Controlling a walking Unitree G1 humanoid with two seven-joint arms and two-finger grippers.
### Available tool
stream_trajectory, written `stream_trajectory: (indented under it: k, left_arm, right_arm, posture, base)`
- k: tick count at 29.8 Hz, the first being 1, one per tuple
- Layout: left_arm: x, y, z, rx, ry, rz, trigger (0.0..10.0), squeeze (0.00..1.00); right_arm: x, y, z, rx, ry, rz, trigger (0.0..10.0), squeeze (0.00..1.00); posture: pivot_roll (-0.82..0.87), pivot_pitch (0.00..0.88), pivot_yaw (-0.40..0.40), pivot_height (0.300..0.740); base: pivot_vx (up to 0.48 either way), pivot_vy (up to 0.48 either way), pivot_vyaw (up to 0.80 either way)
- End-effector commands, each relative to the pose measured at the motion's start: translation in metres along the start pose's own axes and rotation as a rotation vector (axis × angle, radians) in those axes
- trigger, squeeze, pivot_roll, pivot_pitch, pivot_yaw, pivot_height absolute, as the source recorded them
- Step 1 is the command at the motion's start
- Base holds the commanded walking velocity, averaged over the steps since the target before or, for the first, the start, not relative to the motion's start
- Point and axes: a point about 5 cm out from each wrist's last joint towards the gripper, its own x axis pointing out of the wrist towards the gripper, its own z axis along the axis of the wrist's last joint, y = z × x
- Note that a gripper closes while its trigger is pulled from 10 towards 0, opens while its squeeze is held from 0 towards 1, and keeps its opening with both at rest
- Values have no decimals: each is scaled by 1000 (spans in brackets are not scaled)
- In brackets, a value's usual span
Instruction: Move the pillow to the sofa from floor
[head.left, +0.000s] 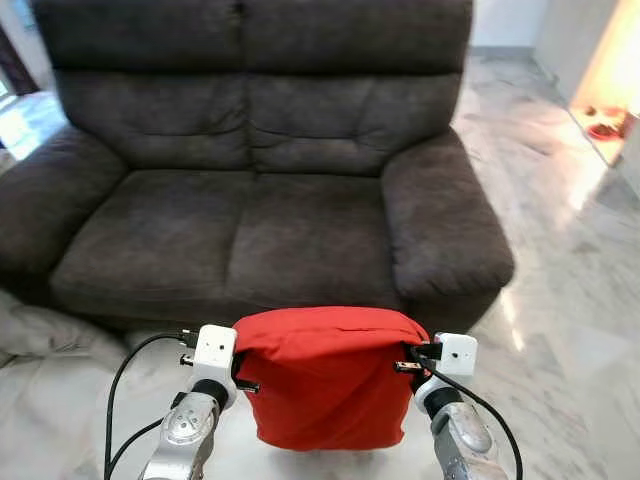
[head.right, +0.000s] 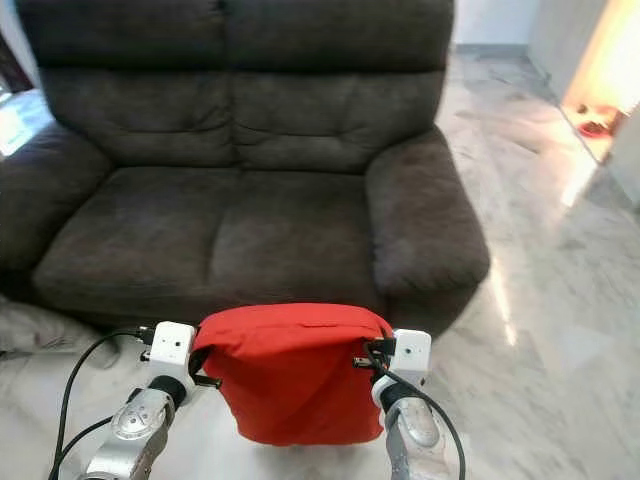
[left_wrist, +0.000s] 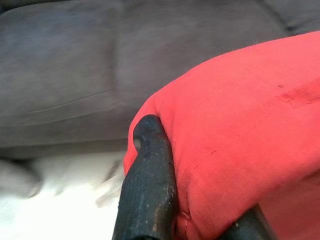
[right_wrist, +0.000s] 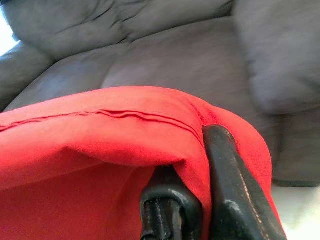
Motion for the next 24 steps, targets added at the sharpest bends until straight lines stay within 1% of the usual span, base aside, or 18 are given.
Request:
stream_trajectory:
  k: [1, 6, 9, 11, 12, 14, 15, 18, 20, 22, 24]
  left_arm:
    - [2, 12, 16, -9, -88, 53, 10000, 0]
    - [2, 12, 24, -16, -132, 46, 10000, 0]
    - [1, 12, 25, -25, -134, 38, 10000, 0]
    - [0, 14, 31, -7, -165, 48, 10000, 0]
    - [0, 14, 31, -7, -165, 48, 10000, 0]
    - [-1, 20, 40, 5, -201, 73, 10000, 0]
    - [-1, 20, 40, 5, -201, 73, 10000, 0]
    - [0, 22, 46, 27, -220, 76, 10000, 0]
    - [0, 23, 51, 50, -237, 73, 10000, 0]
    - [0, 24, 56, 63, -252, 80, 10000, 0]
    - [1, 25, 58, 69, -253, 86, 10000, 0]
  right_arm:
    - [1, -8, 14, 5, -67, -34, 10000, 0]
    - [2, -9, 16, 2, -70, -35, 10000, 0]
    - [3, -10, 20, -4, -90, -38, 10000, 0]
    - [5, -9, 30, -21, -136, -37, 10000, 0]
    - [5, -9, 30, -21, -136, -37, 10000, 0]
    - [7, -9, 47, -17, -210, -43, 10000, 0]
    - [7, -9, 47, -17, -210, -43, 10000, 0]
    - [8, -7, 60, -39, -256, -43, 10000, 0]
    - [9, -3, 70, -57, -300, -27, 10000, 0]
    - [10, -1, 79, -56, -323, -21, 10000, 0]
    - [11, 0, 81, -54, -330, -20, 10000, 0]
  posture:
    - [63, 133, 69, 740]
    - [66, 135, 67, 740]
    - [71, 133, 70, 740]
    - [67, 132, 72, 740]
    - [67, 132, 72, 740]
    - [64, 132, 74, 740]
    - [64, 132, 74, 740]
    - [69, 132, 75, 740]
    - [70, 132, 75, 740]
    - [68, 133, 75, 740]
    - [68, 133, 75, 740]
  base:
    - [0, 0, 0]
    - [0, 0, 0]
    - [0, 0, 0]
    - [0, 0, 0]
    - [0, 0, 0]
    - [255, 0, 0]
    - [255, 0, 0]
    - [260, 0, 0]
    - [276, 0, 0]
    - [298, 0, 0]
    - [341, 0, 0]
